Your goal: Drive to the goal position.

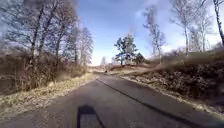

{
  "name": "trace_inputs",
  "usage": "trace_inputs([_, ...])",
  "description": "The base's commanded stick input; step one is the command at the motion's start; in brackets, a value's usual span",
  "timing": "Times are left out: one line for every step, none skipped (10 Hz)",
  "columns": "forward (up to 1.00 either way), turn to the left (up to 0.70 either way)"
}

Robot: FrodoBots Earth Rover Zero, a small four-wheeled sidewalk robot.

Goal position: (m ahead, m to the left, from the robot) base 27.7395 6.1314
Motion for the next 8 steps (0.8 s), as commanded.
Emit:
trace_inputs([0.7, 0.0])
trace_inputs([0.7, 0.0])
trace_inputs([0.7, 0.02])
trace_inputs([0.7, 0.03])
trace_inputs([0.7, 0.04])
trace_inputs([0.7, 0.05])
trace_inputs([0.7, 0.05])
trace_inputs([0.7, 0.06])
